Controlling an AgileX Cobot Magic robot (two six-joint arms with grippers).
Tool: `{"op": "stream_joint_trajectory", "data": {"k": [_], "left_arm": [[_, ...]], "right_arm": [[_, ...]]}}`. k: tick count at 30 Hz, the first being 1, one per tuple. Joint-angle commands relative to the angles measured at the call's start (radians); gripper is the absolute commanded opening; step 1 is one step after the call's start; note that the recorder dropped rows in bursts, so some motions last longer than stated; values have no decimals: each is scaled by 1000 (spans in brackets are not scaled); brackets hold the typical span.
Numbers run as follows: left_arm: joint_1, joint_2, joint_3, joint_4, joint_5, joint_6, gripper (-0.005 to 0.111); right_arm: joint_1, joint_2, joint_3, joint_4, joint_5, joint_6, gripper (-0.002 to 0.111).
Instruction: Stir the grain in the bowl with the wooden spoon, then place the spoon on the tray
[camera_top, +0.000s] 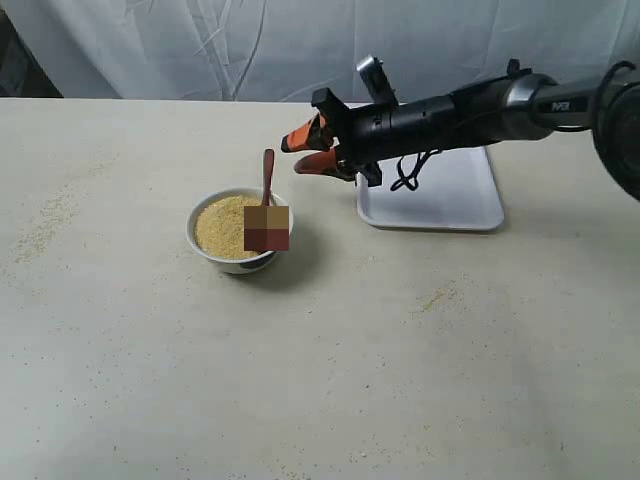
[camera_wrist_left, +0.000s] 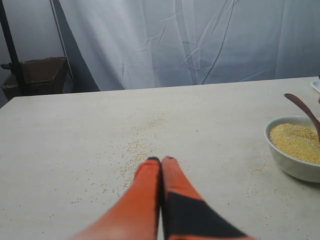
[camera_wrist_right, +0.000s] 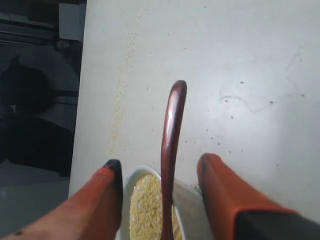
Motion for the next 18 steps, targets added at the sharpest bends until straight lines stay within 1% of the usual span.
{"op": "stream_joint_trajectory", "data": {"k": [1,5,9,11,12,14,17,18], "left_arm": [[-4,-4,2,2,-12,-4,0],[-4,-4,2,2,-12,-4,0],[-4,-4,2,2,-12,-4,0],[-4,-4,2,2,-12,-4,0],[-4,-4,2,2,-12,-4,0],[-4,-4,2,2,-12,-4,0],[-4,-4,2,2,-12,-4,0],[-4,-4,2,2,-12,-4,0]], "right_arm": [[29,63,-93,21,11,-16,47],[51,109,-152,23,-3,-12,47],[64,122,-170,29,-16,-12,47],[64,122,-170,27,-25,-12,44],[64,122,-170,27,-30,-12,40],[64,122,-170,34,-46,-12,26],[69,122,-170,61,-61,-12,0],[70,122,-170,81,-64,-12,0]]}}
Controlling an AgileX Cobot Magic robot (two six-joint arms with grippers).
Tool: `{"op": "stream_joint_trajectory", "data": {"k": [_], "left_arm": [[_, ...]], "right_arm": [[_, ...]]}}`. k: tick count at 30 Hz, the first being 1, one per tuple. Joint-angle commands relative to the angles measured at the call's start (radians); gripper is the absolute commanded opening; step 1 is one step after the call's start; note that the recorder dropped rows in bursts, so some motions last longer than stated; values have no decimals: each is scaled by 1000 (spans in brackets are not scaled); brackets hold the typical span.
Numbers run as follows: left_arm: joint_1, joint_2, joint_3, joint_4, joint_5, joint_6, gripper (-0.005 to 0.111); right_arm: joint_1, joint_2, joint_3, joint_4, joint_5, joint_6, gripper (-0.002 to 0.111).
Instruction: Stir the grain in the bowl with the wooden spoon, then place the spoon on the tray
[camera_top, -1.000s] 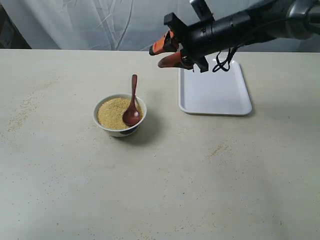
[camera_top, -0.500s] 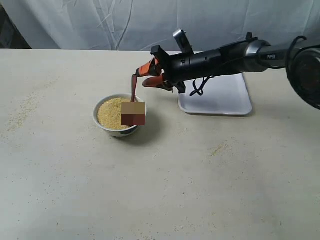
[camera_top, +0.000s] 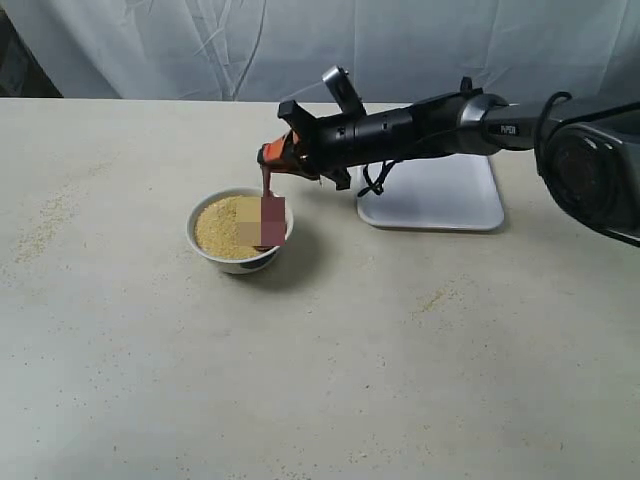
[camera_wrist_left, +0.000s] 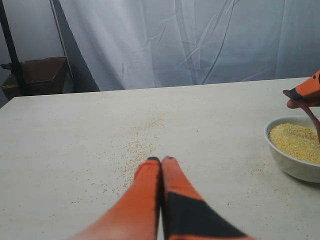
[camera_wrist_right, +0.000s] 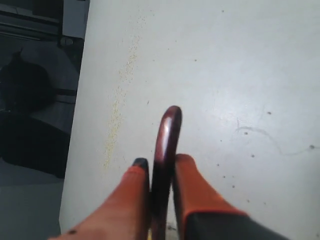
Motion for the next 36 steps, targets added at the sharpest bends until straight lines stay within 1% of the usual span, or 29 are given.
{"op": "stream_joint_trajectory", "data": {"k": [1,5,9,12,16,17,20,23,27,31,36], "left_arm": [[-4,-4,2,2,-12,-4,0],[-4,-4,2,2,-12,-4,0],[-4,-4,2,2,-12,-4,0],[-4,-4,2,2,-12,-4,0],[-4,-4,2,2,-12,-4,0],[-4,-4,2,2,-12,-4,0],[-4,-4,2,2,-12,-4,0],[-4,-4,2,2,-12,-4,0],[-4,-4,2,2,-12,-4,0],[-4,-4,2,2,-12,-4,0],[-4,-4,2,2,-12,-4,0]], "right_arm": [[4,-3,-7,68,-17,-15,1],[4,-18,-7,196,-8,-89,0],[4,-80,-7,196,8,-197,0],[12,-146,-7,196,16,-371,0],[66,-204,-7,196,-9,-707,0],[85,-204,-7,196,-30,-775,0],[140,-192,-7,195,-132,-893,0],[184,-177,-7,117,-205,-923,0],[208,-148,-5,4,-231,-924,0],[214,-129,-5,-13,-174,-862,0],[213,-173,-5,-11,-98,-807,0]]}}
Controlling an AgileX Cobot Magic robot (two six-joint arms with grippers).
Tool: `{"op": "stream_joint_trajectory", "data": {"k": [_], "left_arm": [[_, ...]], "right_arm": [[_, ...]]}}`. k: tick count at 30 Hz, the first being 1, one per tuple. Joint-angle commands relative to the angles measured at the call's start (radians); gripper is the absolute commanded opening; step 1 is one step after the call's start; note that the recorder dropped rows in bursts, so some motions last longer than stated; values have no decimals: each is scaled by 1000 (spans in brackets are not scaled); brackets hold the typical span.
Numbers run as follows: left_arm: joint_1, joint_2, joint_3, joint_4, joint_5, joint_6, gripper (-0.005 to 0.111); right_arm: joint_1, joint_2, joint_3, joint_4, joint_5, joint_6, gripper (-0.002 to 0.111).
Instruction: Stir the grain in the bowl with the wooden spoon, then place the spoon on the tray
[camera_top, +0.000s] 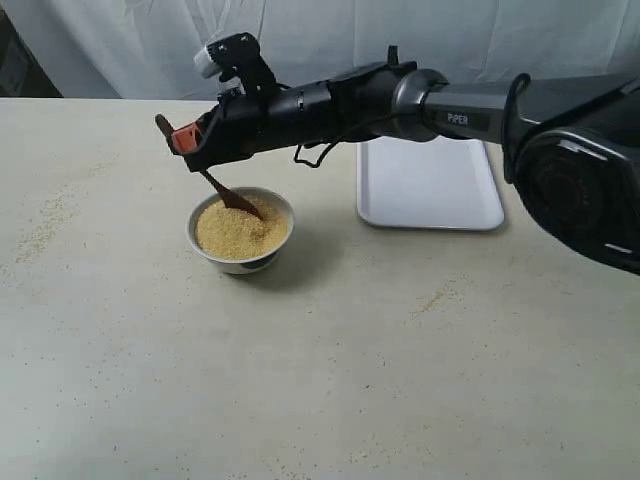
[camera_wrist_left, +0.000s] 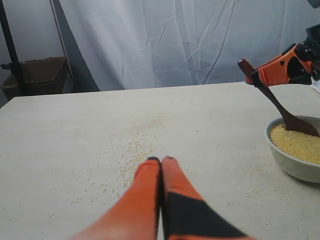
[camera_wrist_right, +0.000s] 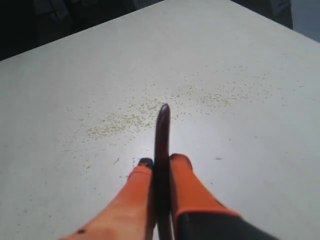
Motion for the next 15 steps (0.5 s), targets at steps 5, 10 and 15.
{"op": "stream_joint_trajectory", "data": {"k": [5,10,15], "left_arm": [[-4,-4,2,2,-12,-4,0],[-4,-4,2,2,-12,-4,0],[-4,-4,2,2,-12,-4,0]], "right_arm": [[-1,-118,4,-4,11,38,0],[-1,-138,4,-22,4,52,0],[44,-138,4,-65,18,52,0]]}}
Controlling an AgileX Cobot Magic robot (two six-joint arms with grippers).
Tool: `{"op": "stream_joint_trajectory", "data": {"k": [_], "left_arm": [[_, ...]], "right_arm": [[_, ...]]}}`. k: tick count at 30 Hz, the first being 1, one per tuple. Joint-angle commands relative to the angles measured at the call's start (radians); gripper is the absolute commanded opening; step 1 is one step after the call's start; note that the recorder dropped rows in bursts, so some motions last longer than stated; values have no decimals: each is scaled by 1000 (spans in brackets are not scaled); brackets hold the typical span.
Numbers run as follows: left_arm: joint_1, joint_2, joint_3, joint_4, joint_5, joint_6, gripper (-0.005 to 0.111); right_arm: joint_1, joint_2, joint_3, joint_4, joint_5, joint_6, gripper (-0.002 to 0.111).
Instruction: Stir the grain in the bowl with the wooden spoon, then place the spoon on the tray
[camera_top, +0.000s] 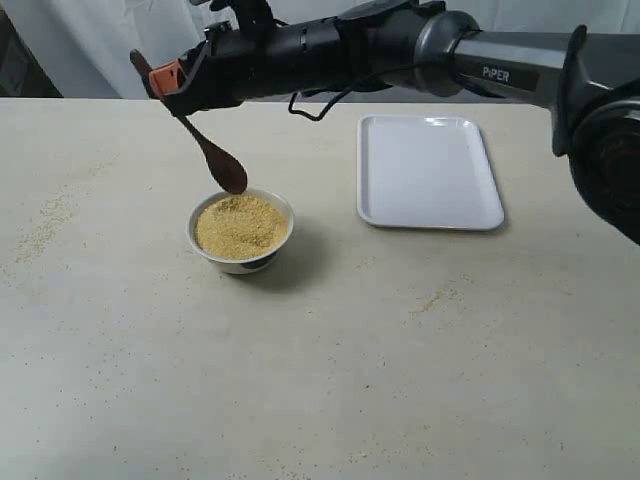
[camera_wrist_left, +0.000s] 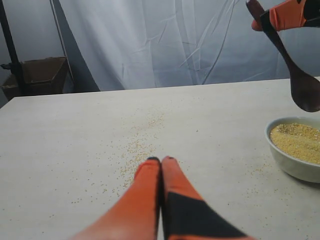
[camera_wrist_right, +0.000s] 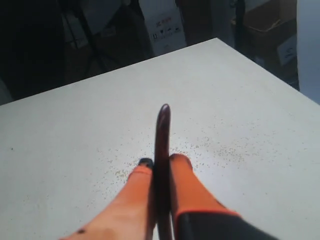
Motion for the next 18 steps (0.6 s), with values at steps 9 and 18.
{"op": "stream_joint_trajectory", "data": {"k": [9,18], "left_arm": [[-4,-4,2,2,-12,-4,0],[-4,-4,2,2,-12,-4,0]], "right_arm": [[82,91,4,-74,-104,58,0],[53,61,4,-94,-221,116,0]]}}
